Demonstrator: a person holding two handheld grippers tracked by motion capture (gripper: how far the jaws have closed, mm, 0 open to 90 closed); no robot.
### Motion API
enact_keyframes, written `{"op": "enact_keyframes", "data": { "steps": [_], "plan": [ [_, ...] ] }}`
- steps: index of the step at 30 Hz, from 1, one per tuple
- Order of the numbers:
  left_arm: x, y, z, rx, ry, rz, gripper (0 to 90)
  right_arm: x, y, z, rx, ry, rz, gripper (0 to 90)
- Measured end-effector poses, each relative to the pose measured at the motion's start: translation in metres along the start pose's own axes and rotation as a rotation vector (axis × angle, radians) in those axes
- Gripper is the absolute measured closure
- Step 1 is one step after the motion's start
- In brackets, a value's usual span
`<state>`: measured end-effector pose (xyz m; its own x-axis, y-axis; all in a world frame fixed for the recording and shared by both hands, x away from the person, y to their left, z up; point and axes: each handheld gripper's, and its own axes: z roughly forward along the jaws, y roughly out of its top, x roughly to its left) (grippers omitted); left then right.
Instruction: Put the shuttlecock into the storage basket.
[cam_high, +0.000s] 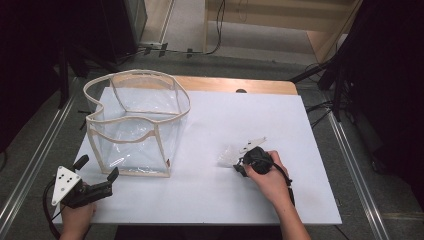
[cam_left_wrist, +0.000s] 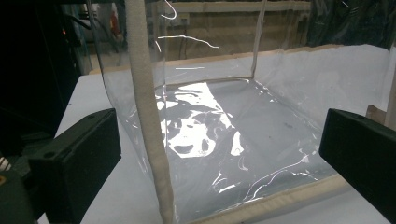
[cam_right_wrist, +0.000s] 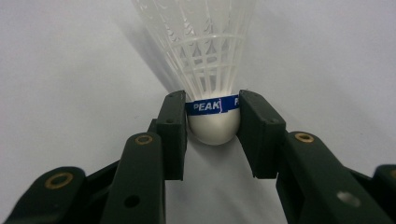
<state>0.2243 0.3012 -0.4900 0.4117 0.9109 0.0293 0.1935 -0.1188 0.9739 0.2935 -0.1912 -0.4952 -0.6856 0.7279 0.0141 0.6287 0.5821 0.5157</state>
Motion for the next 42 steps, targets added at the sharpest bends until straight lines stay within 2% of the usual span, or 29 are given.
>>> {"op": "enact_keyframes", "data": {
  "steps": [4, 8, 19, 20, 28, 42],
  "plan": [
    [0.000, 0.000, 0.000, 0.000, 0.001, 0.000, 0.0, -0.001, 0.000, -0.001, 0.001, -0.001, -0.002, 61.9],
    [0.000, 0.000, 0.000, 0.000, 0.002, 0.001, 0.0, -0.002, -0.001, -0.003, -0.019, 0.013, 0.019, 62.1],
    [-0.001, 0.000, 0.000, 0.000, 0.003, 0.003, 0.0, -0.004, 0.000, -0.013, -0.055, 0.027, 0.026, 62.1],
    [-0.001, 0.000, 0.000, 0.001, 0.004, 0.004, 0.0, -0.005, 0.001, -0.014, -0.059, 0.032, 0.038, 62.1],
    [-0.001, 0.000, 0.000, 0.000, 0.003, 0.004, 0.0, -0.006, 0.008, -0.026, -0.093, 0.037, 0.034, 62.1],
    [-0.001, 0.000, 0.000, 0.000, 0.002, 0.005, 0.0, -0.008, 0.019, -0.035, -0.119, 0.056, 0.041, 62.2]
  ]
}}
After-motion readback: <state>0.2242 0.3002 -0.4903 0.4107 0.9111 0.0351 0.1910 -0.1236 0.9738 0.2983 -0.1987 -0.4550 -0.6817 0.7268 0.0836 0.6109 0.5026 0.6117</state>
